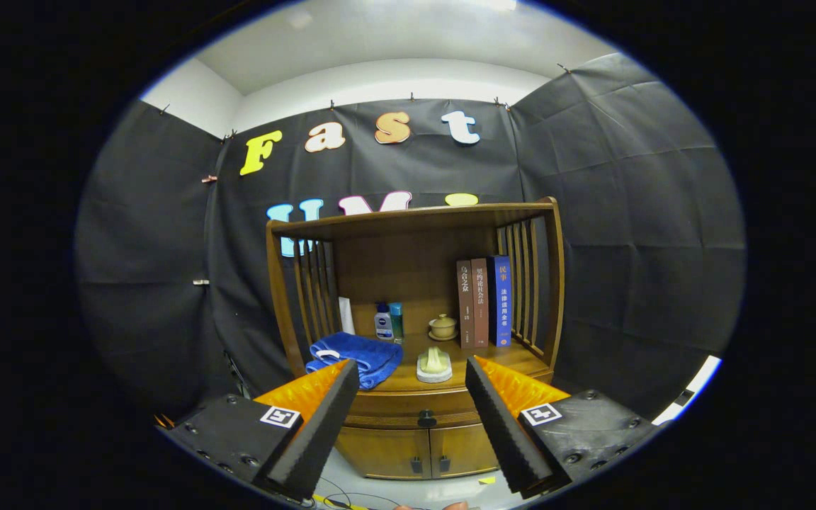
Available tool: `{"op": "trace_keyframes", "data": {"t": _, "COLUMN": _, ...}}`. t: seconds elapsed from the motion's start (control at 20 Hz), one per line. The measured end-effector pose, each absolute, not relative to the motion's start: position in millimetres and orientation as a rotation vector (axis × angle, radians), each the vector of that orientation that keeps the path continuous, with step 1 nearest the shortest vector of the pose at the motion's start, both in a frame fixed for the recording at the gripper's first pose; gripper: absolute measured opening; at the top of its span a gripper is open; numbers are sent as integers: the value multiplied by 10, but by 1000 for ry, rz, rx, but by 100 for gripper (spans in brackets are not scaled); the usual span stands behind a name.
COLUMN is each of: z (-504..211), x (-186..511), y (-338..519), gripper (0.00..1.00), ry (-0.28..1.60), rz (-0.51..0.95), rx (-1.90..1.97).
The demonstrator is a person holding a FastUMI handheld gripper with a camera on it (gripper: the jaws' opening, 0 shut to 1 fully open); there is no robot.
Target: Pull open the drawer, take out the items inside it, and place them on the countertop above the cabinet.
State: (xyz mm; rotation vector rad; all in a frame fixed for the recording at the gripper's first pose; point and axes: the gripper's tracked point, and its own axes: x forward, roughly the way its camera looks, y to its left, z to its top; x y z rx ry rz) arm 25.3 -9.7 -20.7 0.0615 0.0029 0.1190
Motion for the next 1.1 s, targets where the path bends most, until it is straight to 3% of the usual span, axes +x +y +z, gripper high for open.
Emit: {"op": "trace_keyframes", "data": {"t": 1.1, "z": -289, "x": 217, "y": 26, "gripper": 99, "ry": 4, "rz": 143, "rx": 27}}
